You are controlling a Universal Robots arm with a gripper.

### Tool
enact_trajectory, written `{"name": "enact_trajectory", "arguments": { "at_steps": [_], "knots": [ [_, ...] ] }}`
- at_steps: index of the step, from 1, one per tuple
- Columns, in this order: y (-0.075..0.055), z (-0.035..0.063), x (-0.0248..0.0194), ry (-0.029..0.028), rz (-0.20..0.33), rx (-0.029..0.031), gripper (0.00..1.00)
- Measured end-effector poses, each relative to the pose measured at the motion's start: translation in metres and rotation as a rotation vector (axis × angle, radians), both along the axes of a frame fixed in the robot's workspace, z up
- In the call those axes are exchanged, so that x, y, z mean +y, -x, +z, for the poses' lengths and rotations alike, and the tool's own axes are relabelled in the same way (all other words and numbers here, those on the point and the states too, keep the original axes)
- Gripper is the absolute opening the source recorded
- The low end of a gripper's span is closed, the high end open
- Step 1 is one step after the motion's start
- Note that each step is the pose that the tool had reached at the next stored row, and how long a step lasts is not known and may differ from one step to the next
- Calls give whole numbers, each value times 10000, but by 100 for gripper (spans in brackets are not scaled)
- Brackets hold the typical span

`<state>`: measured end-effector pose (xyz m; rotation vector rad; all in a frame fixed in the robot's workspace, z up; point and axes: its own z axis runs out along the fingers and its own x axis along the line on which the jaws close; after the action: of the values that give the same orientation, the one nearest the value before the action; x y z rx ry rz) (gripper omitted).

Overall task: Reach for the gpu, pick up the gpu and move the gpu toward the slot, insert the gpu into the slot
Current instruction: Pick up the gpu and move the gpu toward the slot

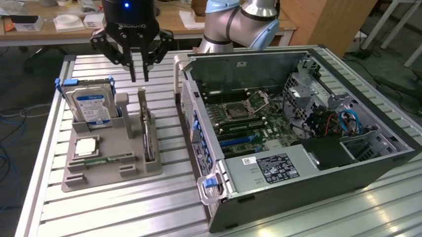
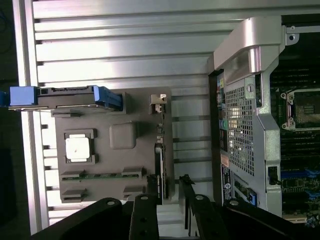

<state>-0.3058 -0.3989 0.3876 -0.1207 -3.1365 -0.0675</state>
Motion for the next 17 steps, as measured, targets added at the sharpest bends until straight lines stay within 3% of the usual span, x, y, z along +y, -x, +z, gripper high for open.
{"name": "enact_trajectory", "arguments": {
  "at_steps": [4, 5, 6, 17],
  "knots": [
    [0, -6, 1, 47, 266, 2, 41],
    [0, -28, 1, 74, 874, 19, 47],
    [1, -66, 1, 75, 1137, 18, 53],
    [3, -265, 0, 74, 1159, 18, 53]
  ]
}}
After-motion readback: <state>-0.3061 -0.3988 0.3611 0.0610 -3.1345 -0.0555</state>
